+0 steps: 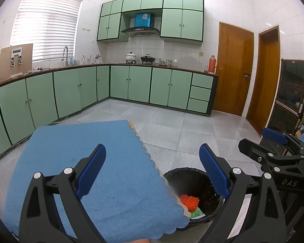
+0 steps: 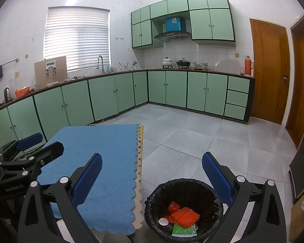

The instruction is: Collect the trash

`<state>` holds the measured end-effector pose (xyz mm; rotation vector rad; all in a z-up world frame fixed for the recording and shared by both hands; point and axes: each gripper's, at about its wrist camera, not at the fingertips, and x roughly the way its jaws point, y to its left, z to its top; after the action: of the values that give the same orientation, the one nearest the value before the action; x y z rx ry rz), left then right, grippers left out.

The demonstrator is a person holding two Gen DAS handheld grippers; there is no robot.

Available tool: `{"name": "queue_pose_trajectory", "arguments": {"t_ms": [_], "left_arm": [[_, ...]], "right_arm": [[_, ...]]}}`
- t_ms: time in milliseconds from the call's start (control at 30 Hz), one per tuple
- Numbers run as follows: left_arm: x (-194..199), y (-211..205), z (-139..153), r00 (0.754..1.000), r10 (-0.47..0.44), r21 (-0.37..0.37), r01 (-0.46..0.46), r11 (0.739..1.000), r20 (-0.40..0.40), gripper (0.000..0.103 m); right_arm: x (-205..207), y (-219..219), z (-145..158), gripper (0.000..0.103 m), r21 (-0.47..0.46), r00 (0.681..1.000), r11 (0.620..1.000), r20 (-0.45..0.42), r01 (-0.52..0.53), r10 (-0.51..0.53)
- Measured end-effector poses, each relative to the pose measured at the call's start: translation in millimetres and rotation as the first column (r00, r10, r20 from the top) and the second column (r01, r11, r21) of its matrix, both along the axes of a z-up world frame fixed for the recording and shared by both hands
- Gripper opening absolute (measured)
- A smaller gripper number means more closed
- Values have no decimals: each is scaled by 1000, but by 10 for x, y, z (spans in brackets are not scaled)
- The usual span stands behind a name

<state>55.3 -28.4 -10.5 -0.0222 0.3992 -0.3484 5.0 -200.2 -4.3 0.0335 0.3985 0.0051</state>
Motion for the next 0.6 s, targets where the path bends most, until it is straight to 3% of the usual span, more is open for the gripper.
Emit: {"name": "queue_pose_trajectory", "arguments": {"t_ms": [600], "left_arm": [[12, -24, 1, 1000, 3, 5, -3, 1000, -4, 90]], "right_arm": [[25, 20, -40, 97, 8, 1000, 1000, -8, 2, -2]]}}
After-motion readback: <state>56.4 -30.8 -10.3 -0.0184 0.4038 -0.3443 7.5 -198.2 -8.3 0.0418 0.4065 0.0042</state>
